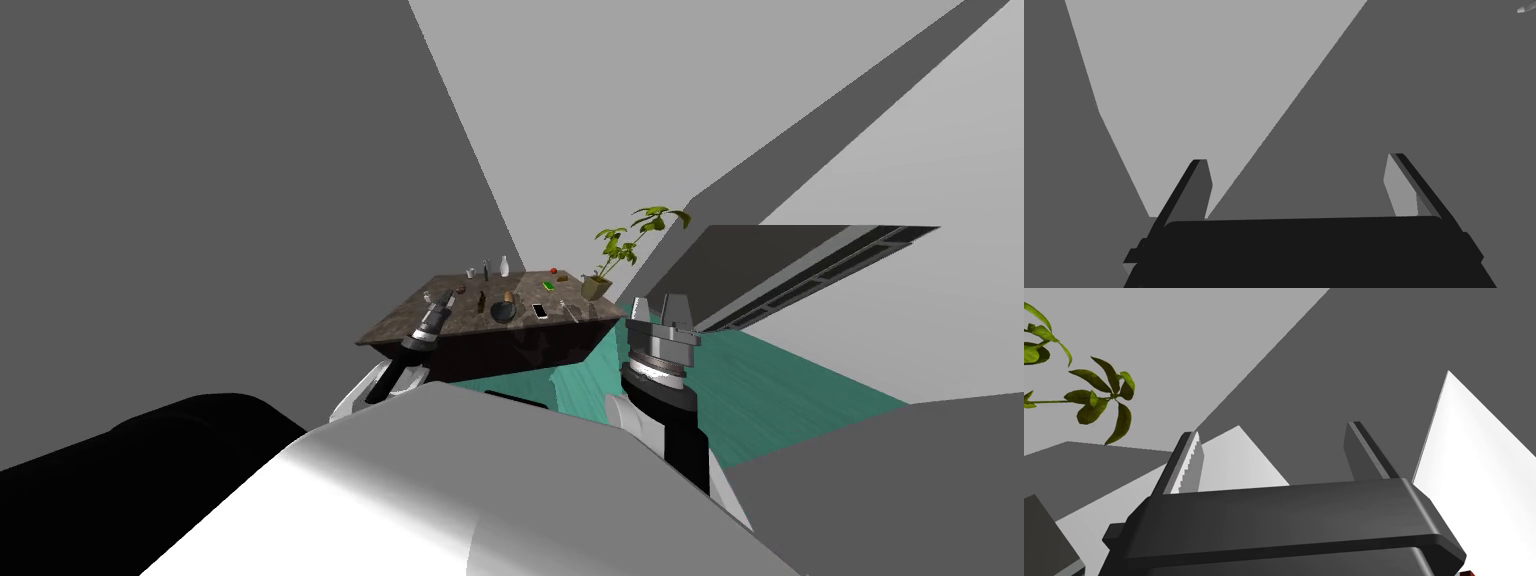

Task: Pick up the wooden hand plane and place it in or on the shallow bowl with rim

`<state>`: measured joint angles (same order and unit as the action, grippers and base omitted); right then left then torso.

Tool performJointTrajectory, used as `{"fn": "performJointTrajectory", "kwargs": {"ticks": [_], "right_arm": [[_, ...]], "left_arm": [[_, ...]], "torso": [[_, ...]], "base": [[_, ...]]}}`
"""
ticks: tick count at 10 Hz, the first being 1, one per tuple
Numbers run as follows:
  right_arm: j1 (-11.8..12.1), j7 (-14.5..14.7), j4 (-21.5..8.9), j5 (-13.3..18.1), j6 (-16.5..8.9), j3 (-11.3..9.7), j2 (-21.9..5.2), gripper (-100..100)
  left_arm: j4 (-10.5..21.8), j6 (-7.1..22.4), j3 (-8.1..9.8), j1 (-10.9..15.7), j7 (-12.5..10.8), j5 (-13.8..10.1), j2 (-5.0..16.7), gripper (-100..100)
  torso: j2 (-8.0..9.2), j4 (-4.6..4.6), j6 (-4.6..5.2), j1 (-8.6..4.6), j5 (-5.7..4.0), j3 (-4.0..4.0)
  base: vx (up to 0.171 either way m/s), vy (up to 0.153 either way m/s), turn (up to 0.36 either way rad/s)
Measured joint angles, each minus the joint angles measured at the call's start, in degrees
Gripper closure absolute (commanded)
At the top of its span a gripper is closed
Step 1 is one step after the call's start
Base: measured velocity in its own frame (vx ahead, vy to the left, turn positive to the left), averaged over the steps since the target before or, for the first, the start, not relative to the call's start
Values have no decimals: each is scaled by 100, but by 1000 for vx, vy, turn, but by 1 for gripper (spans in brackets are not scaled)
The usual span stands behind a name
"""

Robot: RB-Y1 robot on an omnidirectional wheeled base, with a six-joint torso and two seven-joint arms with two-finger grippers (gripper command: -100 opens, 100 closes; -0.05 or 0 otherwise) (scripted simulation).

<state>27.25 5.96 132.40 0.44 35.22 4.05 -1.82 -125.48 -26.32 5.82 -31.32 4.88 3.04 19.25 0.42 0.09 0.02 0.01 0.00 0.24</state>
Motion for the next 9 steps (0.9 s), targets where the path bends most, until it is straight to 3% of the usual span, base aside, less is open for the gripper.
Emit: {"fn": "performJointTrajectory", "kwargs": {"ticks": [9], "right_arm": [[2,0,0,0,0,1,0,0]], "left_arm": [[286,-320,226,-429,847,673,1330,-100]], "torso": [[-21,-4,-4,2,1,-11]], "base": [[-61,-14,-115]]}}
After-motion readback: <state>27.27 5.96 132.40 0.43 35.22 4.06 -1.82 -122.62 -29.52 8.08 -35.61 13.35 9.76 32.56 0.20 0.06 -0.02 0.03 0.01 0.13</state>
